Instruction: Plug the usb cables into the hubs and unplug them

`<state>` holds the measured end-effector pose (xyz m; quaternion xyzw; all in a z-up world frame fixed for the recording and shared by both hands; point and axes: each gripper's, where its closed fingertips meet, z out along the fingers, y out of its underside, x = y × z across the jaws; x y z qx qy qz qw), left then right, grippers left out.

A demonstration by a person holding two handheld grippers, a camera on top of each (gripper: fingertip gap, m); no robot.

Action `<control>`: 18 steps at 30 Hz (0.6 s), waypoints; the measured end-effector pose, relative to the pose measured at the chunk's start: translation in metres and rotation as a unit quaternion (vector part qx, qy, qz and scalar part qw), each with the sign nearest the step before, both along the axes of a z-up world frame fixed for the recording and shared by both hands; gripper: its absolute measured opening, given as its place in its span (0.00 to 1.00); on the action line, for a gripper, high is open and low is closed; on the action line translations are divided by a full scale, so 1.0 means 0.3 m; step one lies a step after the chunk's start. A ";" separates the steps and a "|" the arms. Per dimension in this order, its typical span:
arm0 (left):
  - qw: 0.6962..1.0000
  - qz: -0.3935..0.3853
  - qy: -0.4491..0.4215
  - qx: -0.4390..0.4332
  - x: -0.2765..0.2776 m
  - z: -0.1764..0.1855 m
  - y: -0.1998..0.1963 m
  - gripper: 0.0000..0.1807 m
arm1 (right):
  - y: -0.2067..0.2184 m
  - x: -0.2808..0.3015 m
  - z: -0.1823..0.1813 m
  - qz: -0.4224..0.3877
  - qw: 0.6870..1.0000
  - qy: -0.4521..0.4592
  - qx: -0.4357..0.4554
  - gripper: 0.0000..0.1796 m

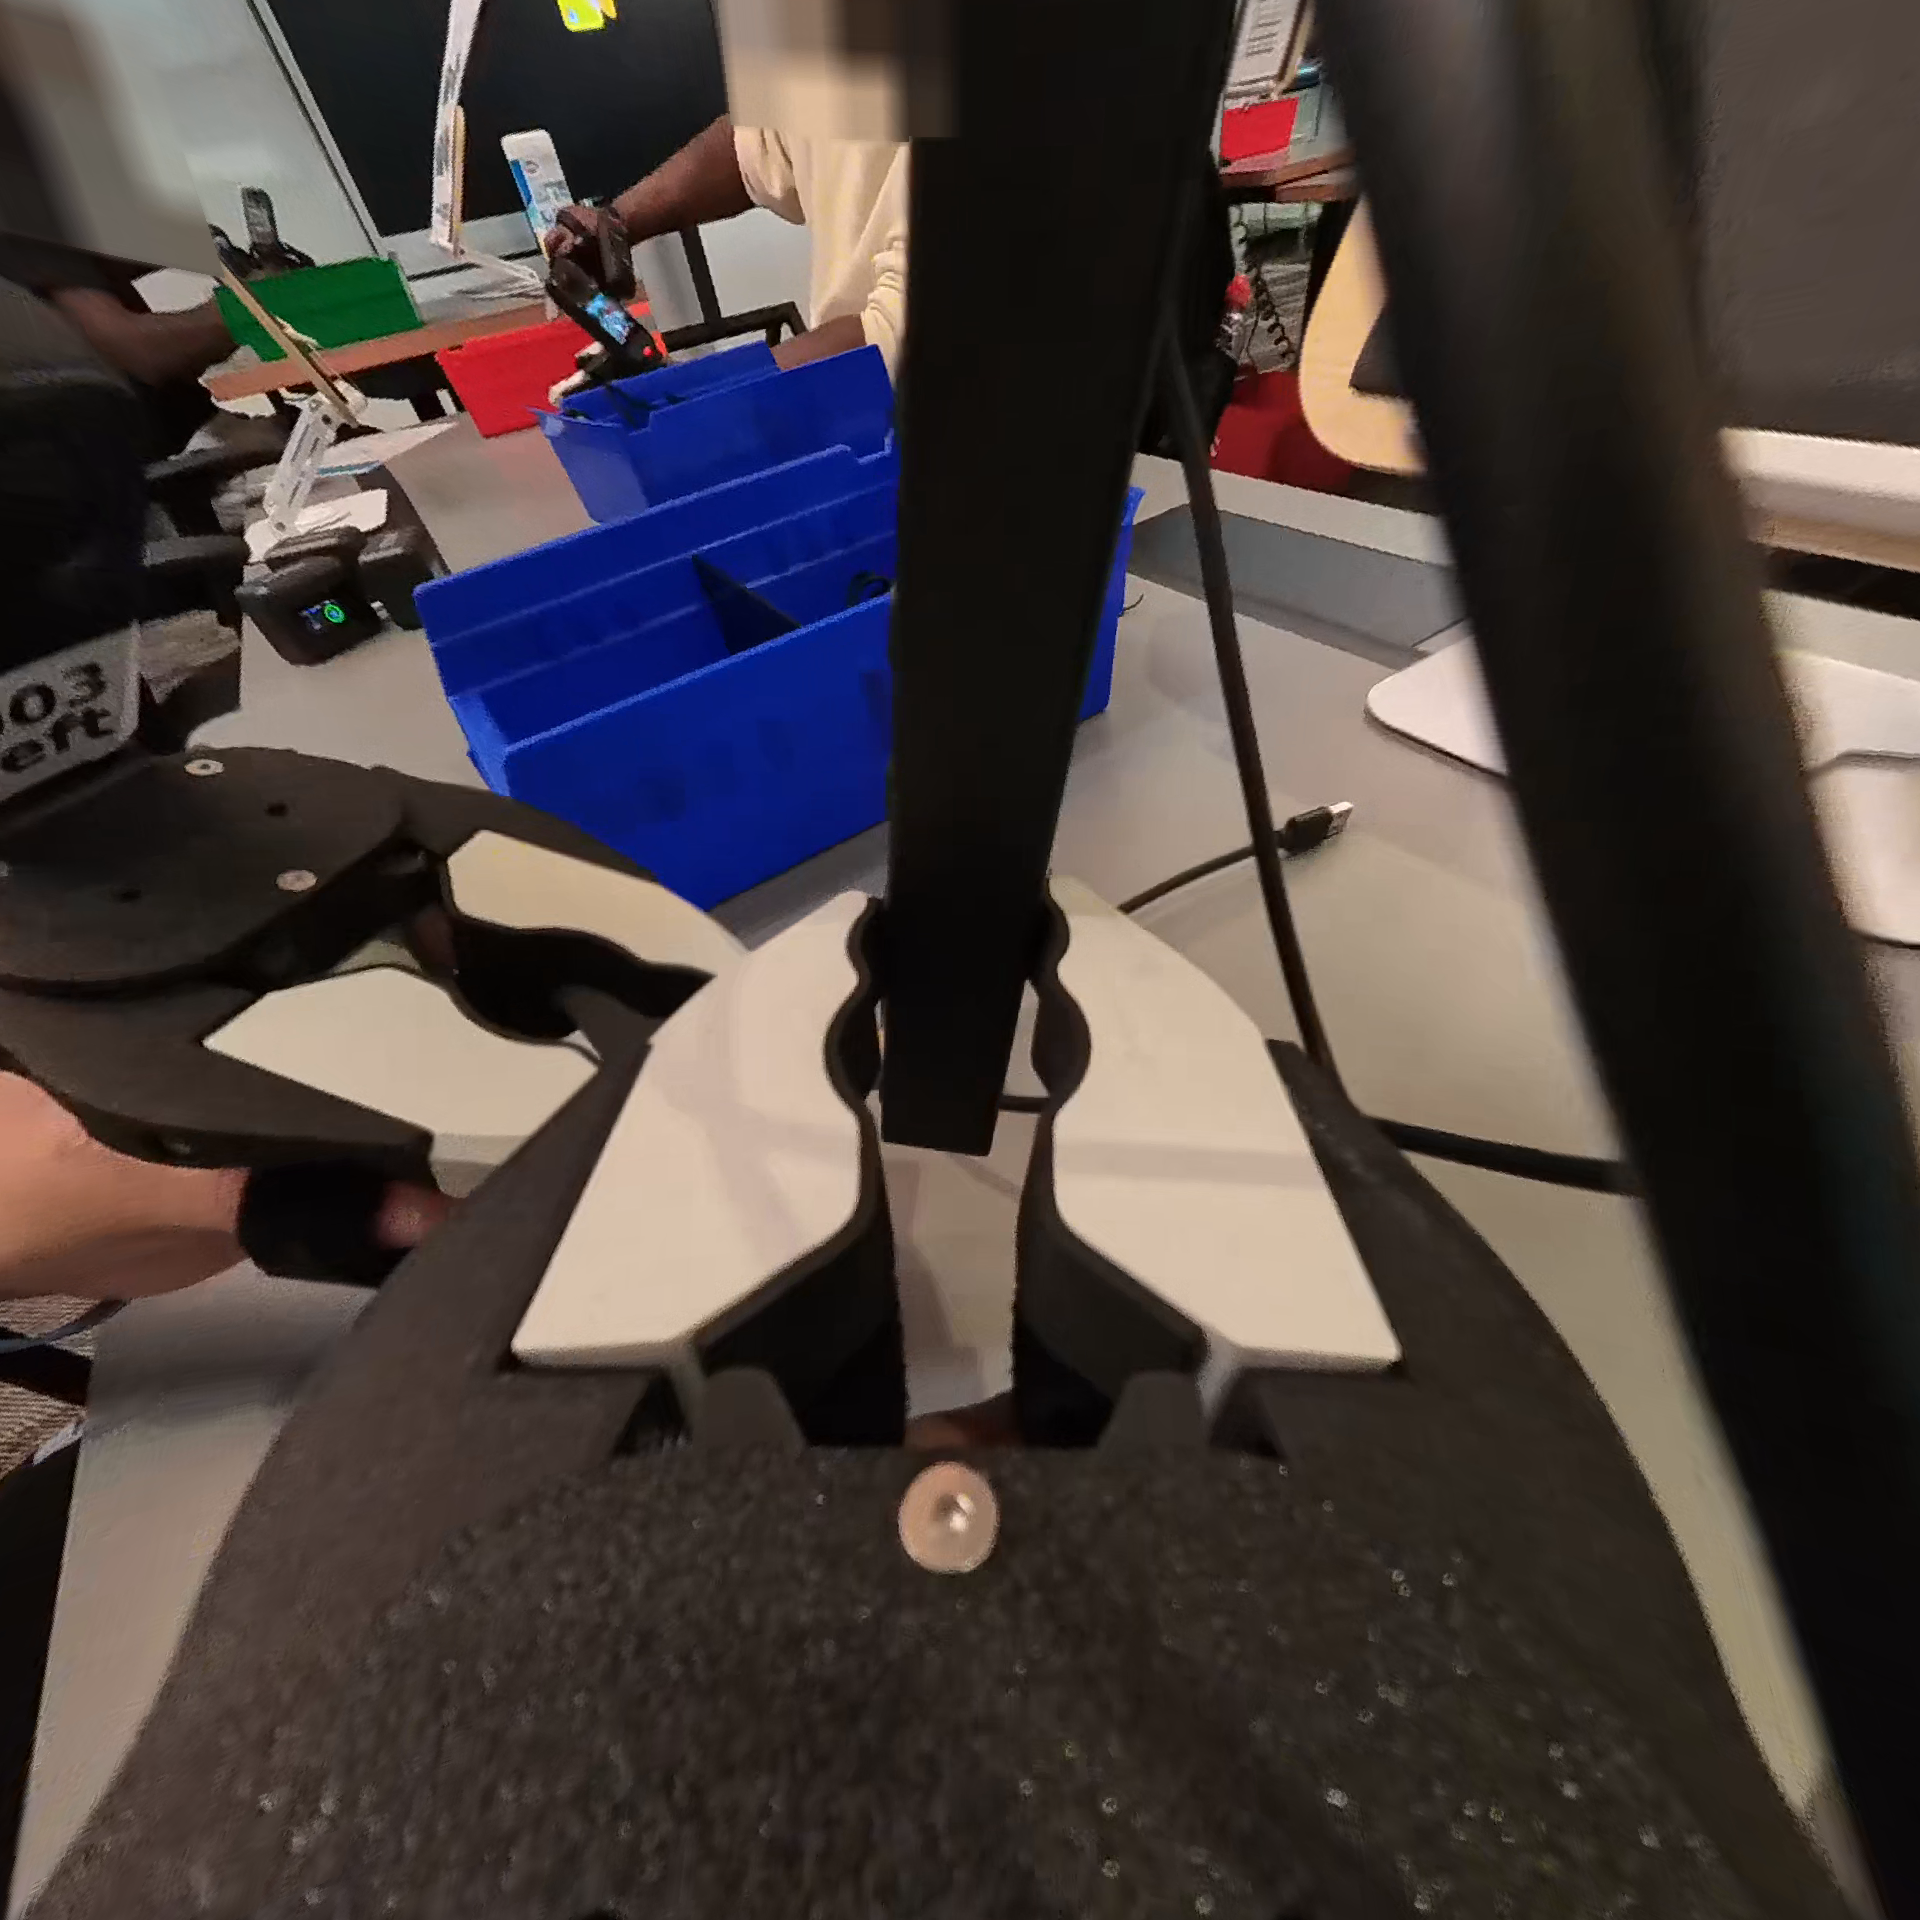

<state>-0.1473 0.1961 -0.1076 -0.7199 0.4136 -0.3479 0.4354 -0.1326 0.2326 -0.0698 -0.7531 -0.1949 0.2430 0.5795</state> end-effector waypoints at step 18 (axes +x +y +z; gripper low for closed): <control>0.992 0.000 0.110 0.069 -0.027 -0.056 0.012 0.09 | 0.029 0.130 0.005 -0.064 0.997 -0.051 -0.011 0.14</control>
